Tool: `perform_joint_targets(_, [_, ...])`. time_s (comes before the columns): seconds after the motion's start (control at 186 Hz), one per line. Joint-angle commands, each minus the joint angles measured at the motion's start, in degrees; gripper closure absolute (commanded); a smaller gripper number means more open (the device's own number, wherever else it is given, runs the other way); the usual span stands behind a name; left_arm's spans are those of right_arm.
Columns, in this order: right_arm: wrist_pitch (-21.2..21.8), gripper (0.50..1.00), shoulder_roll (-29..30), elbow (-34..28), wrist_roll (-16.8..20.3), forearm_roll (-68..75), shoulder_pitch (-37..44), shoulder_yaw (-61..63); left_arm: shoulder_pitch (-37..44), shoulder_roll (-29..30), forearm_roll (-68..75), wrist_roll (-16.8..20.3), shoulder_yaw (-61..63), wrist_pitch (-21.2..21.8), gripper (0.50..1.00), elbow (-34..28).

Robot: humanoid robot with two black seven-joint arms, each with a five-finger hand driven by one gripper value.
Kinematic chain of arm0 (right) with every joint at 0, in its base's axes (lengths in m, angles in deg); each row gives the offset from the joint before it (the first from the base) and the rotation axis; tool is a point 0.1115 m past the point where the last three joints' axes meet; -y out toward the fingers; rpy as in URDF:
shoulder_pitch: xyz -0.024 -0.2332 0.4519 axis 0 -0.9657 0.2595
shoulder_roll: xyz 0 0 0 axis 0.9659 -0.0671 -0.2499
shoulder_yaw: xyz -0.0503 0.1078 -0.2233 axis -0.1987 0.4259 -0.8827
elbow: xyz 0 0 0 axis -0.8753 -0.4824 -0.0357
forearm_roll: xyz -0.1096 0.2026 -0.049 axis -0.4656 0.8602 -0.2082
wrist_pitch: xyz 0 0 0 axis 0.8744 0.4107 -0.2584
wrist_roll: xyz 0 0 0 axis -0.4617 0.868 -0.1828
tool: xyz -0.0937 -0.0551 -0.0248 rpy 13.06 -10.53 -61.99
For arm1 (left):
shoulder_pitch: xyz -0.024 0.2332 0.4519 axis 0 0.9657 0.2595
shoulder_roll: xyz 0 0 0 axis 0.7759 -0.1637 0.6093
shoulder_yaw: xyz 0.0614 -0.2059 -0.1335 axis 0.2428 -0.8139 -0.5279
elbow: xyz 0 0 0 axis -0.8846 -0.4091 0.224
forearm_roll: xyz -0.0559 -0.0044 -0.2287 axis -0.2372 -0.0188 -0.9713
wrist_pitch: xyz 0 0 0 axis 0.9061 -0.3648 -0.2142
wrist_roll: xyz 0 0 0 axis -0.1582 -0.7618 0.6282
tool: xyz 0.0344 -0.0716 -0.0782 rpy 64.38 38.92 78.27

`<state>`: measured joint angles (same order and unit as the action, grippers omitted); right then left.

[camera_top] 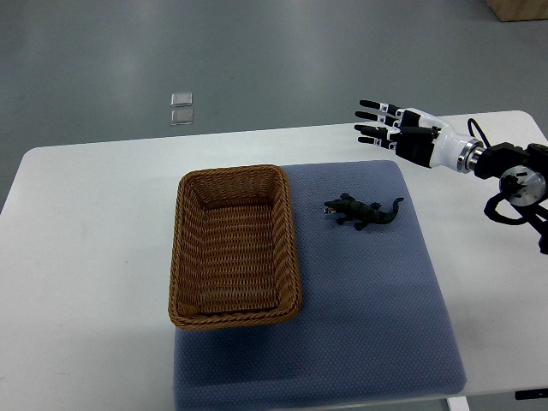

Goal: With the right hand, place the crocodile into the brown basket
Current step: 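Move the right hand down toward the dark toy crocodile on the mat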

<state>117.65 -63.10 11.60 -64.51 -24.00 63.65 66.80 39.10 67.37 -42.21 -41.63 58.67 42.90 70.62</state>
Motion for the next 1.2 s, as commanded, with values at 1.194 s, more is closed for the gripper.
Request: perform_joint_targets(1.194, [-2.6, 0.572, -4.3, -9.4, -10.5, -58.5, 4.6, -2.9, -0.1, 0.0, 0.0, 0.0, -0.2, 0.0, 0.5, -0.1])
